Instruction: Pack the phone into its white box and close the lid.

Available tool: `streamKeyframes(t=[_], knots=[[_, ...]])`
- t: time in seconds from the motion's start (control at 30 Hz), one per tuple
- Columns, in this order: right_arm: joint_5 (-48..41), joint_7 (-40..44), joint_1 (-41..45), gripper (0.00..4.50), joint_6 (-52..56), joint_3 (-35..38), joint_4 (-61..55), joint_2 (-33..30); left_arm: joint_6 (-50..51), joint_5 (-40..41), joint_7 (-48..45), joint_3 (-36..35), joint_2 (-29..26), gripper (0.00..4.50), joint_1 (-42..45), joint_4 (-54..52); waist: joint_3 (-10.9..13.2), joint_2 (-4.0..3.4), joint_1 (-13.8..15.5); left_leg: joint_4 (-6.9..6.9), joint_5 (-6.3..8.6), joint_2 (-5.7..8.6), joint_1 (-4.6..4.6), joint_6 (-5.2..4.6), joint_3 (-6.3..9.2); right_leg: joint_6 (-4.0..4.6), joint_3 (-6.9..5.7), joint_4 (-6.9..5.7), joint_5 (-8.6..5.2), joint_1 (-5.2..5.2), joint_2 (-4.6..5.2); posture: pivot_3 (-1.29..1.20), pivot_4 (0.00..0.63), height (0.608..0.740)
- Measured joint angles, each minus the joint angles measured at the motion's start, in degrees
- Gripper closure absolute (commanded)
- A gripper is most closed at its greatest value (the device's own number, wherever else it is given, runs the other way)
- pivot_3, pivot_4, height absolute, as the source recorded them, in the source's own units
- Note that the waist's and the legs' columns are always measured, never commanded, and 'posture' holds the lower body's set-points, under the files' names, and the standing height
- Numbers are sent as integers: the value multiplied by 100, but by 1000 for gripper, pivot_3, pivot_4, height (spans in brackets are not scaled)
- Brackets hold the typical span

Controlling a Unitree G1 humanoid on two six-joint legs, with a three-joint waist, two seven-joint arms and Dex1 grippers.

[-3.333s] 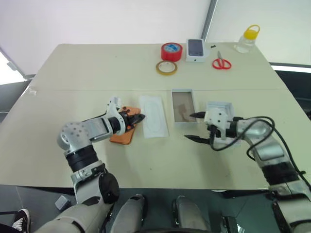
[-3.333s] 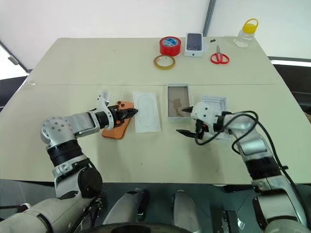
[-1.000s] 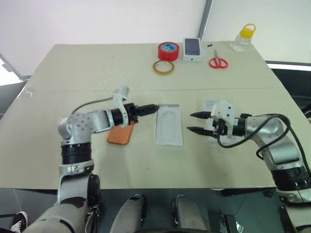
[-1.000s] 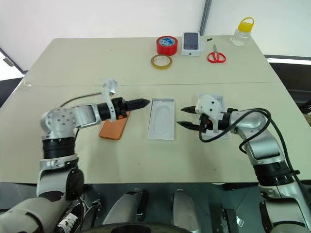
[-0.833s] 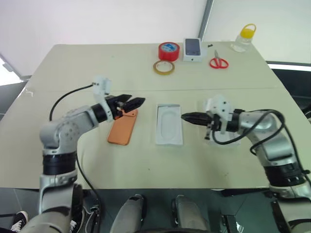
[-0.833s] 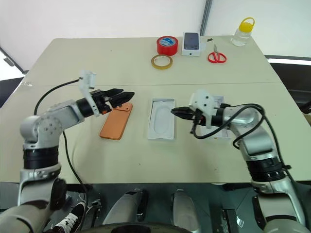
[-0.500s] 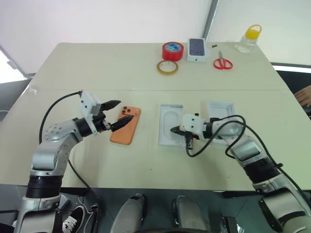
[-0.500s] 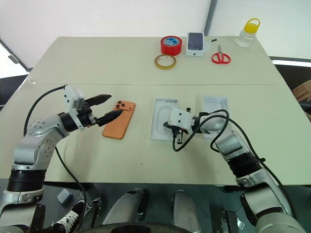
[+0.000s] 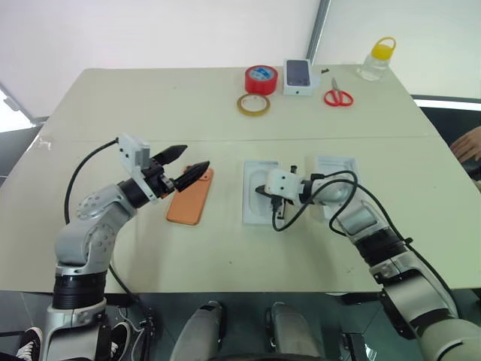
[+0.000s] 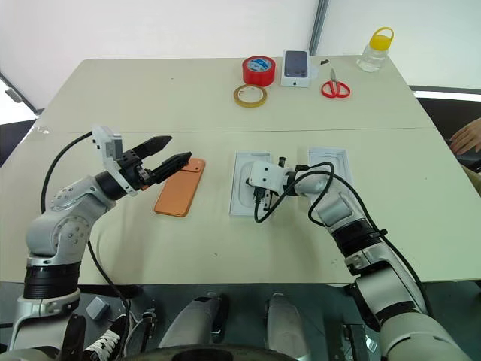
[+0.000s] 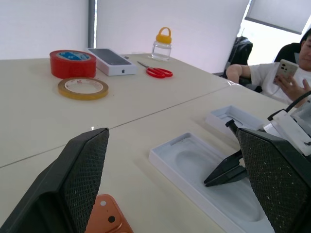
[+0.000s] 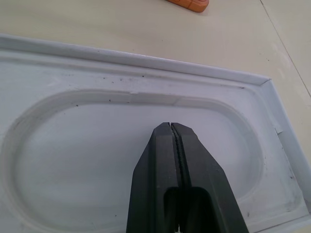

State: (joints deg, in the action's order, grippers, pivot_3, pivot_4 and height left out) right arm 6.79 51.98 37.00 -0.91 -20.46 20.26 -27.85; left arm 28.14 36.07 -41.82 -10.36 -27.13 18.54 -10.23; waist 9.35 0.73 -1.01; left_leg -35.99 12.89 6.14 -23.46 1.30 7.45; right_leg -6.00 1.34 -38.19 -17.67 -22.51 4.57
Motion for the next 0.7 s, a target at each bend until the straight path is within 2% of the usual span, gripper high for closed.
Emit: streamKeyframes(t=[0.1, 0.23, 0.33, 0.4, 0.5, 0.7], knots=[[-258, 479, -243, 4470, 29, 39, -366, -150, 0, -44, 4, 5, -32, 98, -42, -1, 0, 0, 12, 0, 0, 0, 0, 0, 0, 0, 0, 2, 0, 0, 0, 0, 150, 740], [-518, 581, -308, 4470, 232, 252, -527, -197, 0, -45, -21, 7, -68, 98, -44, -5, 0, 0, -1, 2, 1, 0, 0, -1, 0, 0, 1, 0, 0, -2, 0, 0, 150, 740], [-1081, 679, -286, 3611, 741, 760, -818, -212, 0, -57, -84, 12, -173, 98, -81, -4, 1, 0, 4, 8, 1, -1, -1, -1, 1, 1, 2, 3, 0, -4, 0, 0, 150, 740], [-1450, 866, -298, 2602, 1046, 976, -1129, -270, 0, -57, -122, 12, -206, 98, -100, -1, 1, 0, 11, 8, 3, -1, -1, -4, 2, 1, 1, 5, 0, -2, 0, 0, 150, 740], [-1919, 1230, -794, 1069, 1510, 1034, -1976, -505, 0, -53, -197, 12, -242, 98, -119, -1, 1, 0, 38, 7, 16, 0, -2, -26, 5, 0, -1, 9, 0, 1, 2, 0, 150, 740], [-1974, 1537, -1543, 1069, 1356, 949, -2540, -841, -31, -62, -321, 27, -275, 98, -135, 2, 1, 0, 11, 6, 22, 1, -1, -37, 4, 0, 0, 6, 0, 0, 4, 0, 150, 740]])
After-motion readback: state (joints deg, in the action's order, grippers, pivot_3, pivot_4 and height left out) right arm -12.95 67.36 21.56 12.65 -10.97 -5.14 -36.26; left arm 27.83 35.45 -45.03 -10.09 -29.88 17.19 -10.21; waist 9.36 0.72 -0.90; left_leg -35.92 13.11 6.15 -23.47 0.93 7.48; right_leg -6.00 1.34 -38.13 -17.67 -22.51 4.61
